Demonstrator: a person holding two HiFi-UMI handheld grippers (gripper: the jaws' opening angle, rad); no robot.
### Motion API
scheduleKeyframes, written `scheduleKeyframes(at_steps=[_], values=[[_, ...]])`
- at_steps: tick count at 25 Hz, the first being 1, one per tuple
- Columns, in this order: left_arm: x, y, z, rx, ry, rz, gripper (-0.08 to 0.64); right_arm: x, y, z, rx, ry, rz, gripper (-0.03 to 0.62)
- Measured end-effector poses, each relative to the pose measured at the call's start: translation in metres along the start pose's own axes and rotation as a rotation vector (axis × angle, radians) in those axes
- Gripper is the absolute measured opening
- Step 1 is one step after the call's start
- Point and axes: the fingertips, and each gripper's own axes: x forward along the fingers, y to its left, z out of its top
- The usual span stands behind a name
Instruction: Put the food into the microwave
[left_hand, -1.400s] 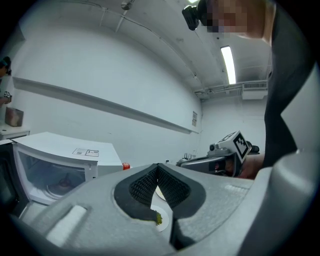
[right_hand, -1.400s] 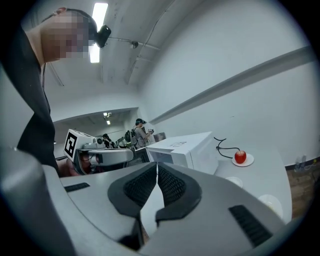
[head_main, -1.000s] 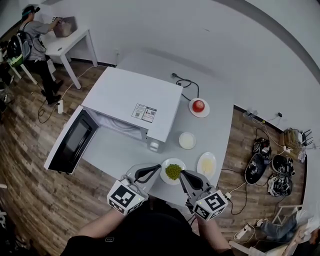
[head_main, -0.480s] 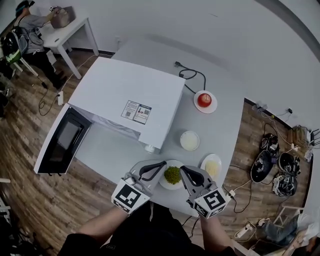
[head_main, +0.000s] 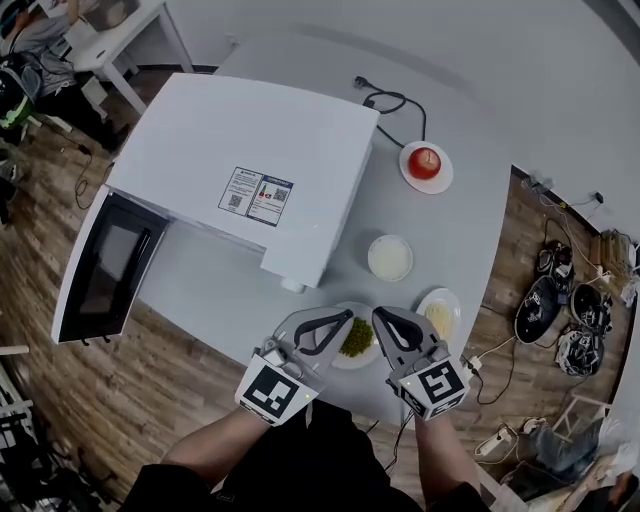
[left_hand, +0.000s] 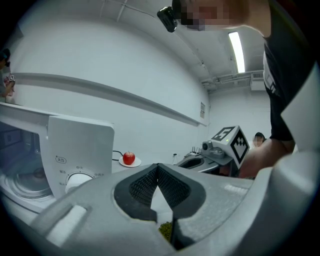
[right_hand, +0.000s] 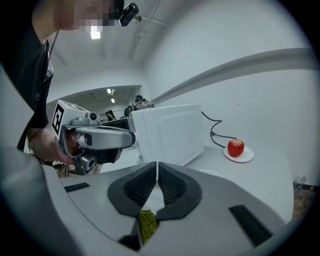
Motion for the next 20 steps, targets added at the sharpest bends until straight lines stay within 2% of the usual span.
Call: scheduleKeyframes(at_steps=[5, 8, 11, 13, 15, 18, 20], values=[[0.000, 0.005, -0.011, 0.046, 0.007, 0.017, 0.006, 0.010, -0.009, -0.019, -0.035, 0.056, 0.017, 0.018], [0.004, 0.010, -0.023, 0.046, 0.014, 0.025, 0.007, 0.020, -0.017, -0.029, -0.057, 0.073, 0.026, 0.018], [0.009, 0.012, -0.033, 0.049, 0.029, 0.024, 0.007, 0.031, -0.027, -0.039, -0.075, 0.095, 0.003, 0.028], [0.010, 0.012, -0.038, 0.054, 0.038, 0.025, 0.006, 0.037, -0.034, -0.047, -0.115, 0.122, -0.036, 0.069], [0.010, 0.011, -0.041, 0.059, 0.042, 0.028, 0.006, 0.043, -0.044, -0.056, -0.229, 0.179, -0.091, 0.091], [0.009, 0.009, -0.045, 0.052, 0.045, 0.030, 0.007, 0.053, -0.058, -0.067, -0.452, 0.291, -0.155, 0.114], [0.008, 0.008, -0.049, 0.041, 0.050, 0.030, 0.006, 0.059, -0.063, -0.072, -0.537, 0.338, -0.170, 0.120]])
